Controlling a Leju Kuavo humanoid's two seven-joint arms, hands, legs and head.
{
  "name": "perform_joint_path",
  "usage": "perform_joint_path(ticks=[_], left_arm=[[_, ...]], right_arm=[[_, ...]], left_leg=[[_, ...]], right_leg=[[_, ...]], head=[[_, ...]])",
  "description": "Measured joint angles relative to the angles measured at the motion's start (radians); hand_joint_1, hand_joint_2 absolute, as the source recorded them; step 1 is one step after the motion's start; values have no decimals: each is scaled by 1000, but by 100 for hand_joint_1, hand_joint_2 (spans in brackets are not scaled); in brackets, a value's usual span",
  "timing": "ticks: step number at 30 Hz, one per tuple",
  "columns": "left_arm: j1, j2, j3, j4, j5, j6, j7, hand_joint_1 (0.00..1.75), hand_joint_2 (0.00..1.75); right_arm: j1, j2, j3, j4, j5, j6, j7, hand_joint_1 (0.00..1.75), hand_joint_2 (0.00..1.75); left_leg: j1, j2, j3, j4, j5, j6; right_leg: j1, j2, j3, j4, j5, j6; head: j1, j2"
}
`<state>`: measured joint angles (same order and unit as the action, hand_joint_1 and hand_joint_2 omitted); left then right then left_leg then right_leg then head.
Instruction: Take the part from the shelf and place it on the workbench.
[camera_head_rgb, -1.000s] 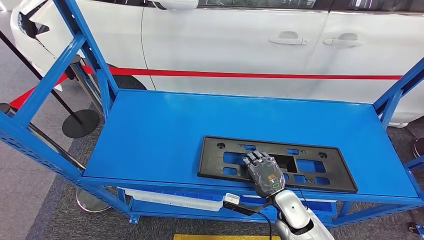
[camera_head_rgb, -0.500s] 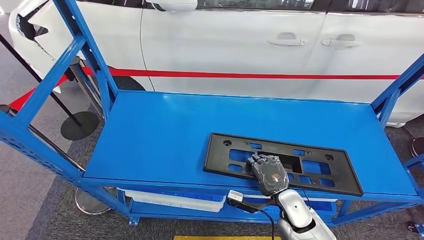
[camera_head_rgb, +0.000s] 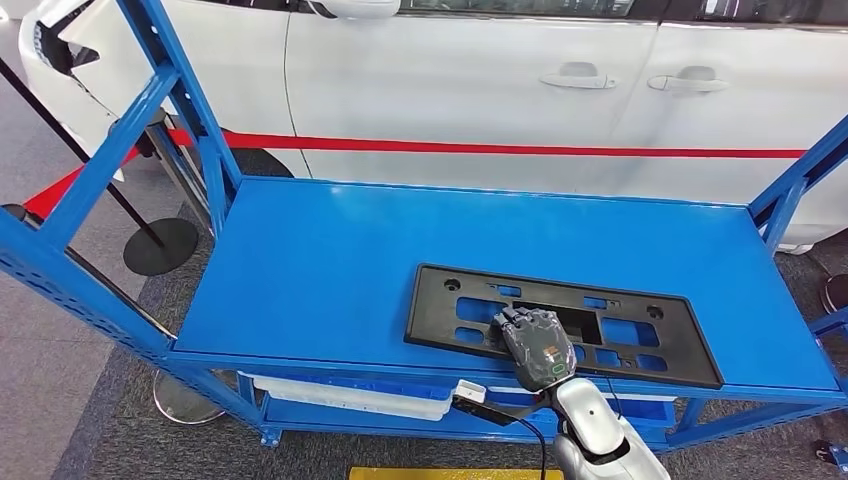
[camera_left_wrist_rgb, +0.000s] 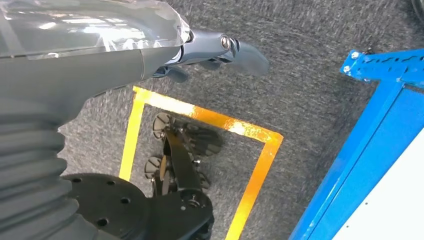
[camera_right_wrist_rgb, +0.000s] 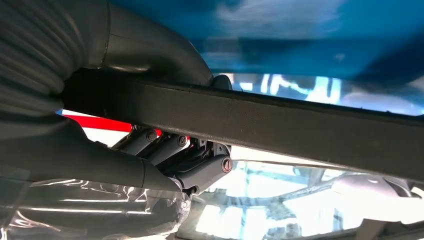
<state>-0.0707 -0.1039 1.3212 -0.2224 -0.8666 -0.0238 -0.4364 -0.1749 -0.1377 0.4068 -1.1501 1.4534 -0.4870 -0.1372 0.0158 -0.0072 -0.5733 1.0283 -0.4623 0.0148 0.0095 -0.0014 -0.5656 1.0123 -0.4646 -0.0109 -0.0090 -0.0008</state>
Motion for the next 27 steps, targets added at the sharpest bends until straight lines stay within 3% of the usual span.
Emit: perform_joint_path(ticks=[3, 6, 8, 9, 12, 14, 16, 18, 20, 22, 23, 24, 25, 27], left_arm=[[0, 1, 0, 0, 1, 0, 0, 0, 175], [1, 1, 0, 0, 2, -2, 0, 0, 175], [4, 1, 1, 0, 10, -14, 1, 0, 175], [5, 1, 3, 0, 17, -25, -3, 0, 175], [5, 1, 14, 0, 32, -49, -43, 0, 175], [4, 1, 15, 0, 15, -51, -57, 0, 175], [4, 2, 14, 0, -5, -54, -43, 0, 175], [3, 4, 13, 0, -15, -58, -21, 0, 175], [2, 6, 10, 0, -28, -55, -2, 0, 175], [1, 9, 2, 0, -44, -45, 15, 0, 175], [2, 10, -2, 0, -52, -39, 23, 0, 175], [2, 11, -6, 0, -59, -32, 29, 0, 175], [2, 13, -9, 0, -66, -24, 36, 0, 175], [0, 15, -17, 0, -77, -9, 47, 0, 175]], right_arm=[[0, 3, -2, -2, 0, -2, 0, 157, 175], [2, 5, -2, 0, -6, -4, -5, 157, 175], [4, 6, -2, 0, -37, -14, -29, 157, 175], [4, 6, -2, -3, -70, -21, -53, 157, 175], [7, 4, -3, -57, -301, -29, -202, 157, 175], [8, -2, -4, -145, -538, 0, -349, 157, 175], [6, -10, -7, -256, -775, 62, -478, 157, 175], [0, -21, -10, -366, -960, 141, -543, 157, 175], [-2, -36, -10, -480, -1094, 230, -556, 157, 175], [2, -51, -1, -607, -1195, 316, -557, 157, 175], [2, -57, 4, -666, -1234, 351, -559, 157, 175], [0, -63, 10, -716, -1265, 377, -561, 157, 175], [-5, -68, 14, -760, -1293, 397, -562, 157, 175], [-26, -75, 19, -833, -1340, 432, -564, 157, 175]], left_leg=[[-2, 1, -3, 15, -15, -15], [-2, 1, -71, 169, -100, -25], [2, 2, -108, 247, -122, -33], [4, 2, -102, 236, -105, -37], [11, 4, -19, 70, -26, -40], [11, 4, 4, 21, -20, -28], [10, 4, 2, 22, -19, -13], [11, 6, 3, 17, -14, -1], [13, 8, 1, 13, -9, 8], [10, 7, -7, 13, -7, 11], [9, 6, -9, 14, -6, 12], [8, 5, -10, 14, -6, 13], [7, 4, -9, 14, -6, 13], [6, 1, -6, 13, -6, 11]], right_leg=[[-9, -4, 17, -37, 18, -8], [-12, -9, 23, -51, 27, -14], [-12, -9, 18, -43, 24, -13], [-13, -8, 16, -38, 22, -12], [-13, -1, 7, -7, 6, 3], [-9, 4, -3, 11, -2, 13], [-8, 8, -6, 14, -1, 21], [-12, 7, -10, 29, -14, 29], [-16, 5, -48, 111, -67, 38], [-20, 4, -110, 237, -127, 45], [-21, 4, -130, 276, -136, 46], [-21, 4, -132, 280, -125, 45], [-21, 4, -114, 245, -97, 42], [-19, 5, -51, 117, -29, 32]], head=[[-2, 0], [-5, 0], [-5, 0], [-5, 0], [-5, 0], [-4, 0], [-2, 0], [-2, 0], [1, 0], [3, 0], [2, 0], [2, 0], [2, 0], [3, 0]])
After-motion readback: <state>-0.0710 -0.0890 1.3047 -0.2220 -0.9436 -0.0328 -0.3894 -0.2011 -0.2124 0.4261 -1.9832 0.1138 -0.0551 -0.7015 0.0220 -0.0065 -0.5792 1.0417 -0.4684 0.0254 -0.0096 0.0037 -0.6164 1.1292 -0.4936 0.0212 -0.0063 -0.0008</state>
